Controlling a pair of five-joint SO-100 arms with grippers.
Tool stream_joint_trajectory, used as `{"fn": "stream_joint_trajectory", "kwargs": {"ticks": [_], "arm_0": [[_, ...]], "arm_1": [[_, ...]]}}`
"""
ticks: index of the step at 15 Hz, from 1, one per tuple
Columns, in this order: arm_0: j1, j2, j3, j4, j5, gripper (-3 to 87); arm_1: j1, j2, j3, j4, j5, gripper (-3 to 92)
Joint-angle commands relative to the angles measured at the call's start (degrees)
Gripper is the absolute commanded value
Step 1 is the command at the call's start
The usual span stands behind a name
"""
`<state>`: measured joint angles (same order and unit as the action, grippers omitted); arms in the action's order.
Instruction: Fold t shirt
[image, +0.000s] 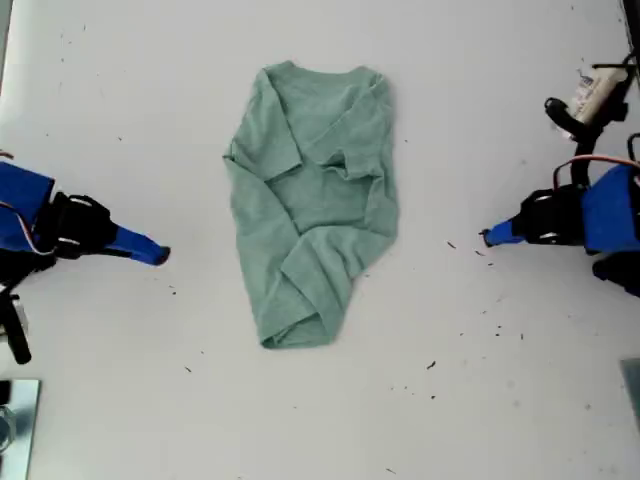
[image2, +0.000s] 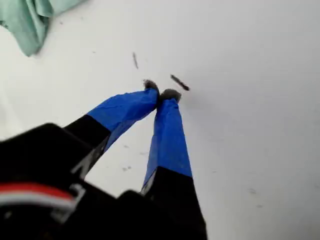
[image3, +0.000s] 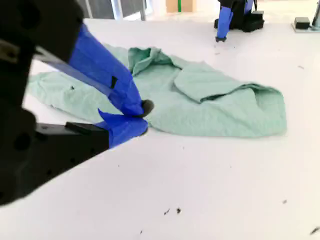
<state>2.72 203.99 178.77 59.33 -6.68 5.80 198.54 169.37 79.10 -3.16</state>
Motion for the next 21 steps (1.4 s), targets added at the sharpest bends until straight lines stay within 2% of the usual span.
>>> {"fn": "stream_joint_trajectory", "kwargs": {"ticks": [1, 3, 5, 6, 7, 8, 10, 14, 16, 19, 21], "arm_0": [[1.4, -26.5, -19.5, -1.4, -4.7, -0.2], [3.6, -52.6, -44.6, 4.6, -5.7, -0.2], [6.2, -71.0, -66.4, 12.8, -5.8, -0.2], [6.6, -76.5, -73.4, 14.1, -4.3, -0.2], [6.9, -81.4, -79.5, 15.3, -1.9, 7.1], [7.7, -87.5, -87.3, 18.9, -0.7, 29.1], [8.9, -95.0, -96.0, 20.3, 1.8, 32.8], [6.6, -99.5, -92.5, 16.0, 4.3, 33.3], [5.4, -101.1, -85.5, 10.2, 4.6, 33.6], [2.5, -103.1, -72.1, -2.7, 5.5, 33.8], [0.4, -114.9, -75.4, -5.8, 8.8, 33.4]], "arm_1": [[-2.5, -23.8, -20.6, -4.9, 0.3, 2.3], [-4.1, -53.8, -50.1, -3.2, -3.6, 1.0], [-6.8, -77.6, -82.1, 6.7, -4.3, -0.9], [-7.5, -86.2, -93.8, 9.6, -6.0, -1.5], [-7.7, -90.5, -99.4, 9.6, -6.6, -0.8], [-8.0, -91.8, -100.9, 7.4, -7.6, 16.6], [-8.2, -94.0, -103.0, 7.4, -8.3, 28.3], [-8.1, -102.2, -103.8, 4.7, -9.8, 29.7], [-8.1, -111.4, -108.6, 3.8, -11.5, 29.7], [-8.9, -124.8, -117.5, 3.3, -13.2, 29.1], [-10.1, -129.9, -117.8, 2.6, -12.6, 27.9]]}}
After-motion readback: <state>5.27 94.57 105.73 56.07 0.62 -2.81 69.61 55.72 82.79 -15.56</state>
